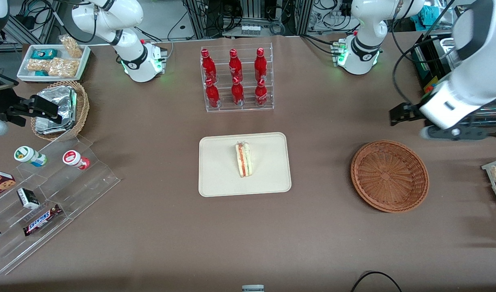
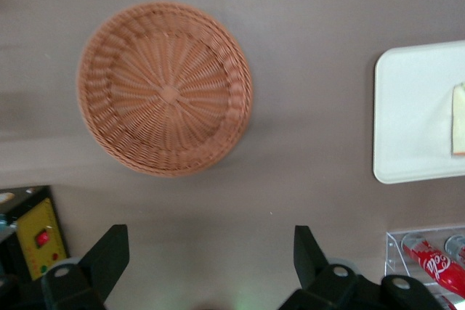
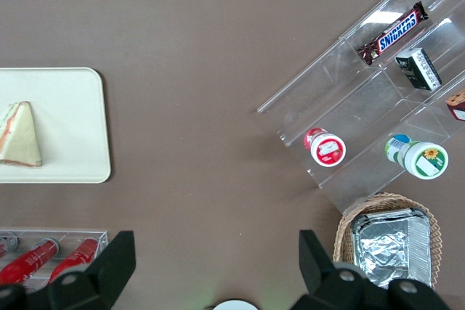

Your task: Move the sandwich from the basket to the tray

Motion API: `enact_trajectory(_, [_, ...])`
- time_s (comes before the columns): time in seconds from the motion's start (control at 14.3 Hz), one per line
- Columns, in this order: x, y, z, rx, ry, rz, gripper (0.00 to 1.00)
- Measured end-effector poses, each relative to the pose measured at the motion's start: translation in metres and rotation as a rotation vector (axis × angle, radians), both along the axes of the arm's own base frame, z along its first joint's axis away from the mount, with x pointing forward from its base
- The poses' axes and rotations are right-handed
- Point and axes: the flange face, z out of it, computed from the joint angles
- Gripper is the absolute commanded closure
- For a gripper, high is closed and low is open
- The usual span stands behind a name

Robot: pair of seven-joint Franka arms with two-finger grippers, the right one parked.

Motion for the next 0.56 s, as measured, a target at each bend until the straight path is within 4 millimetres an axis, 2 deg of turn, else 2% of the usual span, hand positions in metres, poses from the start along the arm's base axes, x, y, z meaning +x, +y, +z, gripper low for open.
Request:
enact_trajectory(0.28, [-0.005, 0.024, 0.036, 0.005, -0.071, 0.042, 0.0])
enact_trajectory(0.42, [-0.005, 0.029, 0.039, 0.005, -0.077, 0.051, 0.0])
enact_trajectory(0.56, [-0.003, 0.027, 0.035, 0.004, -0.07, 0.046, 0.0])
